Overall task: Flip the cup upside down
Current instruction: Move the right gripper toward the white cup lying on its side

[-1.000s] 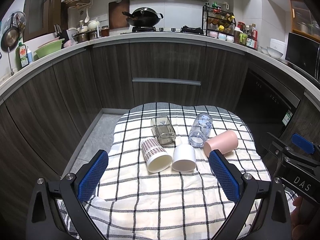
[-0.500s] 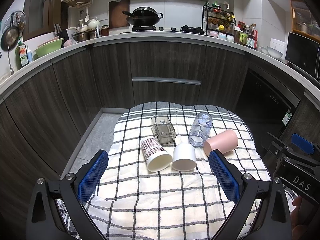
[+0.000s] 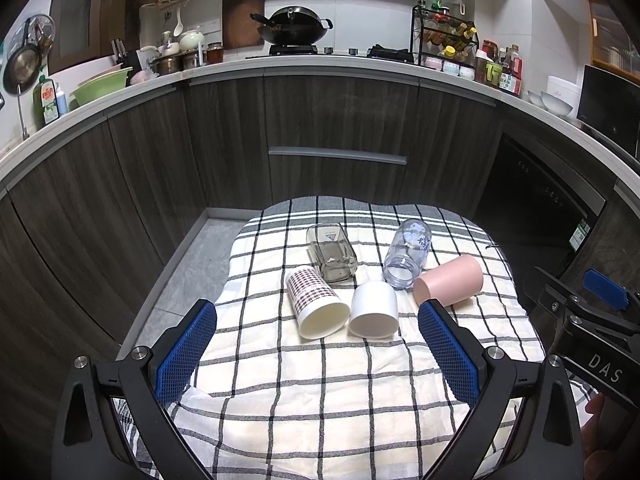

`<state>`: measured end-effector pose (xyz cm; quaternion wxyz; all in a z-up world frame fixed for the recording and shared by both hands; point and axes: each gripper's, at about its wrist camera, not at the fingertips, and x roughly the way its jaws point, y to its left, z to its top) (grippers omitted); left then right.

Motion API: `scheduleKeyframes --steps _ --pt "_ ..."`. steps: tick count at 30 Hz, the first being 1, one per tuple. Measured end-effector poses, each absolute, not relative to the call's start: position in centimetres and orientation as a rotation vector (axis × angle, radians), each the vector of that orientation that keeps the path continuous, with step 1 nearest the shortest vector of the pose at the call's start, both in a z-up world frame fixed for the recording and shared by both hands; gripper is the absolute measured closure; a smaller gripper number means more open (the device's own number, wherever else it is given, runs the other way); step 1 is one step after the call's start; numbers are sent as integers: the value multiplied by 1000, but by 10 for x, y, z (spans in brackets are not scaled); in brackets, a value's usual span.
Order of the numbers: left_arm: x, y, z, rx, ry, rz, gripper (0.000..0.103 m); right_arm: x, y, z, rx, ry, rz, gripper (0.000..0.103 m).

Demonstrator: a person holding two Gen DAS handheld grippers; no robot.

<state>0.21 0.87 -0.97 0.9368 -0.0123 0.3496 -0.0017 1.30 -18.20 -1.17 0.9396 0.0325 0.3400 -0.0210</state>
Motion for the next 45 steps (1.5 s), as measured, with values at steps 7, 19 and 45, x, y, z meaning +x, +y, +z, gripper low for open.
scheduleKeyframes --steps 7,19,45 --pt "11 14 -20 -33 728 8 0 25 -179 -21 57 723 -29 7" --pt "28 23 -39 -47 755 12 0 55 -169 -45 57 790 -9 7" --pt "98 74 -111 -91 825 107 0 146 -116 -137 -11 997 -2 7"
